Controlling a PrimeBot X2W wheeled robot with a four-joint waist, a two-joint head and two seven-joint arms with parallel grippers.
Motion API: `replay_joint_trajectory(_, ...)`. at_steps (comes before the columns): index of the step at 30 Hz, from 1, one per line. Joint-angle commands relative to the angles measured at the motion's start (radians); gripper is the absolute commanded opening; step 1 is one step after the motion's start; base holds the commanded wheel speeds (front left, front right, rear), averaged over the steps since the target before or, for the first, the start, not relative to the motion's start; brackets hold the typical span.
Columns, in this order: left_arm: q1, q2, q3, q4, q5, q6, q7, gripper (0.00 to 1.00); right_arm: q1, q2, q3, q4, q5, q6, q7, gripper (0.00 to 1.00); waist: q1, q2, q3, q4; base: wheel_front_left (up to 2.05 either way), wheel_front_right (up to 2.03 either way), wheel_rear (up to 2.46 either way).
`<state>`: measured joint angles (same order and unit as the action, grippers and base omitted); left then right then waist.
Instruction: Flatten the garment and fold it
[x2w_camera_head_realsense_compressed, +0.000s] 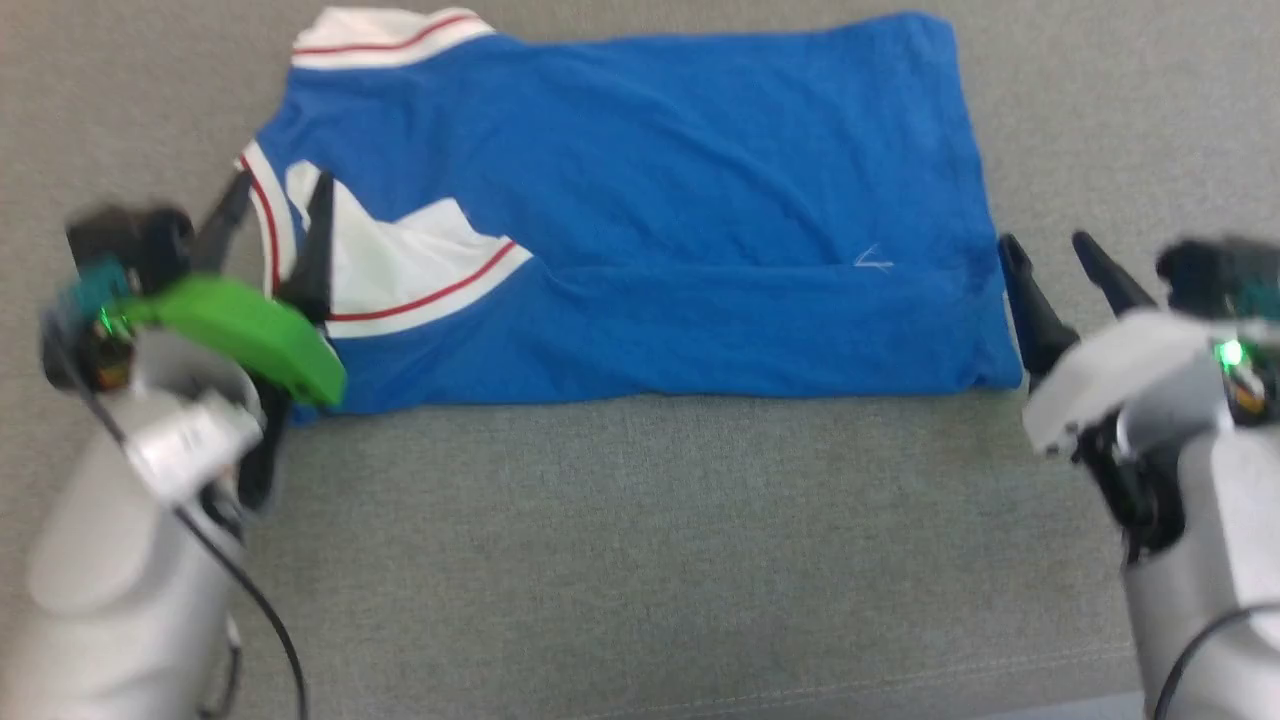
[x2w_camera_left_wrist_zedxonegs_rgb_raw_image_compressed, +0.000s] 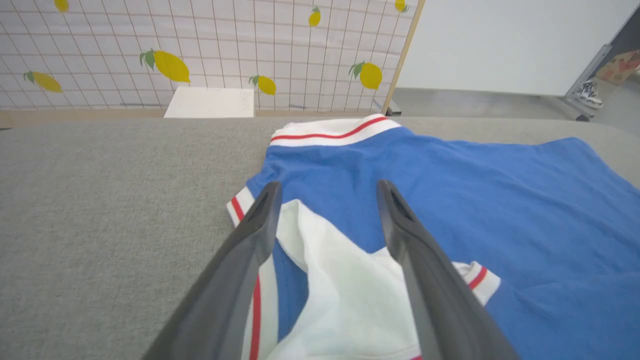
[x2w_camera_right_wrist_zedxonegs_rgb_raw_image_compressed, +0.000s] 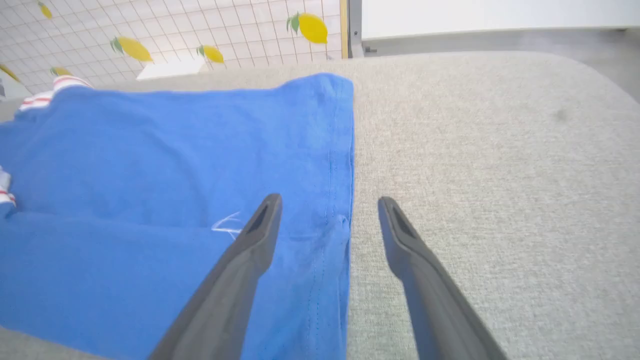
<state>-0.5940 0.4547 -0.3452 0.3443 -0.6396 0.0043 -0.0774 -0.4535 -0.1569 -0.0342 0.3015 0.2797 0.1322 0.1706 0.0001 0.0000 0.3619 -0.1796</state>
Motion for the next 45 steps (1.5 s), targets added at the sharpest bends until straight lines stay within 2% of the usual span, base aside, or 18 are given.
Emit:
replay_joint_trajectory(1,0.055,-0.017,0.008,-0.018,0.014,0.021,-0.059,1.00,0.052,0.023,-0.020,-0.027,-0.013,-0.002,-0.065,1.00,-0.0001,0.0000,-0.075,0.013,0.00,0.00,0.00)
replay_joint_trajectory(3,0.120,-0.035,0.020,-0.043,0.025,0.055,-0.126,1.00,0.113,0.045,-0.050,-0.068,-0.041,-0.002,-0.162,1.00,-0.0001,0.0000,-0.104,0.012,0.00,0.00,0.00)
replay_joint_trajectory(7,0.240,-0.066,0.047,-0.092,0.038,0.113,-0.170,1.00,0.235,0.088,-0.074,-0.132,-0.068,-0.002,-0.305,1.00,-0.0001,0.0000,-0.157,0.004,0.00,0.00,0.00)
replay_joint_trajectory(14,0.369,-0.083,0.070,-0.110,0.048,0.198,-0.169,1.00,0.377,0.106,-0.067,-0.203,-0.039,-0.002,-0.407,1.00,-0.0001,0.0000,-0.200,-0.016,0.00,0.00,0.00)
replay_joint_trajectory(20,0.368,-0.079,0.079,-0.056,0.031,0.274,-0.053,1.00,0.423,0.106,-0.035,-0.221,-0.019,-0.002,-0.426,1.00,-0.0001,0.0000,-0.200,-0.035,0.00,0.00,0.00)
replay_joint_trajectory(26,0.325,-0.069,0.082,0.028,-0.005,0.357,0.156,1.00,0.416,0.107,0.000,-0.218,-0.017,-0.002,-0.431,1.00,-0.0001,0.0000,-0.180,-0.059,0.00,0.00,0.00)
replay_joint_trajectory(31,0.294,-0.060,0.089,0.064,-0.042,0.386,0.279,1.00,0.404,0.107,0.023,-0.213,-0.014,-0.002,-0.432,1.00,-0.0001,0.0000,-0.166,-0.075,0.00,0.00,0.00)
replay_joint_trajectory(35,0.278,-0.057,0.085,0.084,-0.073,0.384,0.367,1.00,0.402,0.107,0.037,-0.208,-0.022,-0.002,-0.432,1.00,-0.0001,0.0000,-0.157,-0.083,0.00,0.00,0.00)
replay_joint_trajectory(36,0.275,-0.056,0.083,0.086,-0.083,0.379,0.387,0.93,0.401,0.107,0.039,-0.208,-0.024,-0.002,-0.432,1.00,-0.0001,0.0000,-0.155,-0.084,0.00,0.00,0.00)
replay_joint_trajectory(37,0.275,-0.056,0.079,0.085,-0.089,0.371,0.402,0.20,0.400,0.107,0.040,-0.207,-0.026,-0.002,-0.432,1.00,-0.0001,0.0000,-0.155,-0.085,0.00,0.00,0.00)
replay_joint_trajectory(38,0.273,-0.054,0.074,0.082,-0.094,0.359,0.413,0.00,0.399,0.107,0.040,-0.207,-0.028,-0.002,-0.432,1.00,-0.0001,0.0000,-0.154,-0.086,0.00,0.00,0.00)
replay_joint_trajectory(45,0.280,-0.056,0.073,0.061,-0.106,0.331,0.398,0.00,0.369,0.107,0.030,-0.183,-0.046,-0.002,-0.432,1.00,-0.0001,0.0000,-0.153,-0.086,0.00,0.00,0.00)
